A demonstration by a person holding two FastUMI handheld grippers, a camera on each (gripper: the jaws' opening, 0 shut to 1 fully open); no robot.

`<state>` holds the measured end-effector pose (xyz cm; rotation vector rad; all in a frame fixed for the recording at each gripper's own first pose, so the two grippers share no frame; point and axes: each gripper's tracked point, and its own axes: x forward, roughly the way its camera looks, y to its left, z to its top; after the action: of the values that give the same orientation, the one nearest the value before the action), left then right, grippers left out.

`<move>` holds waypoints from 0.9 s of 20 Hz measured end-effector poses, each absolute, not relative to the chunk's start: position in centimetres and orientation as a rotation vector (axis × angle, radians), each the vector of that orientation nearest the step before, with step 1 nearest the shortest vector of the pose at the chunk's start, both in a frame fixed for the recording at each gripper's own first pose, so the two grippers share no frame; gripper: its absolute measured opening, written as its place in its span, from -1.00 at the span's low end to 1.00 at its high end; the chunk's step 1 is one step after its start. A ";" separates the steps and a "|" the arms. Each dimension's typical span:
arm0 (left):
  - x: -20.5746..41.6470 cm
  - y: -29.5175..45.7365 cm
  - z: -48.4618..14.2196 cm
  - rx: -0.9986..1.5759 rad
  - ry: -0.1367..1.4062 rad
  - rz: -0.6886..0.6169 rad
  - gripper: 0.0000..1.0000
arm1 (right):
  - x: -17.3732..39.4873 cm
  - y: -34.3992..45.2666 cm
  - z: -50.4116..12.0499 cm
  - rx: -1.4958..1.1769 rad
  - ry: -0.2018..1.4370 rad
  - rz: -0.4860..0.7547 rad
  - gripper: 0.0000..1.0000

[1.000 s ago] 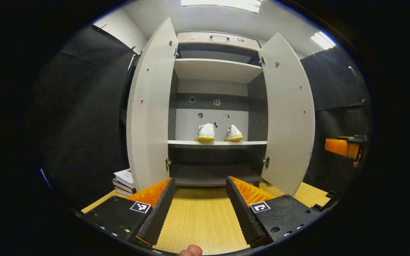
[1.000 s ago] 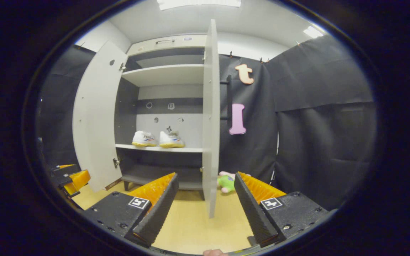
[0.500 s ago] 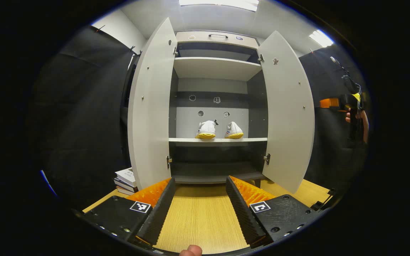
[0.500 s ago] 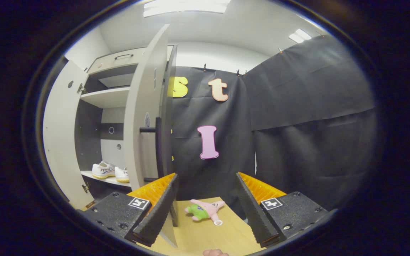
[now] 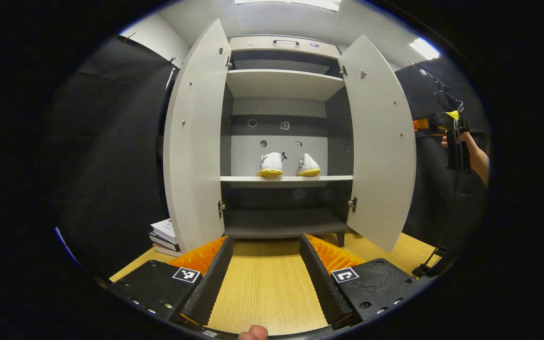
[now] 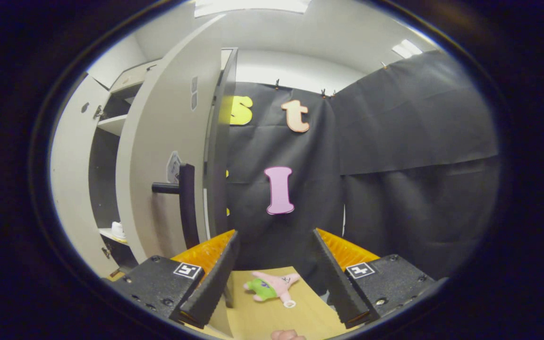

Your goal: Grab one shoe with the right hand and put it into the shoe cabinet, grab the other shoe with the left hand and put it into the shoe cabinet; then close the right door with the right hand and the left door with the left hand.

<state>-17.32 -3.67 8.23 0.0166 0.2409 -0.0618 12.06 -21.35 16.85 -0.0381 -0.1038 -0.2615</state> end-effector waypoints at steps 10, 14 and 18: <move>-16.4 -4.0 8.7 0.030 0.227 -0.086 0.71 | 12.2 -13.9 16.5 -0.079 -0.119 -0.160 0.89; -16.4 -2.8 8.7 0.025 0.231 -0.063 0.71 | 14.3 -7.8 16.1 -0.046 -0.113 -0.070 0.89; -16.4 -1.3 8.3 0.026 0.243 -0.028 0.71 | 18.1 -1.2 15.3 -0.011 -0.096 0.037 0.90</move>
<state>-16.36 -1.25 8.25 0.0259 0.2432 -0.0283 18.14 -1.21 15.29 -0.0107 -0.0960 0.0370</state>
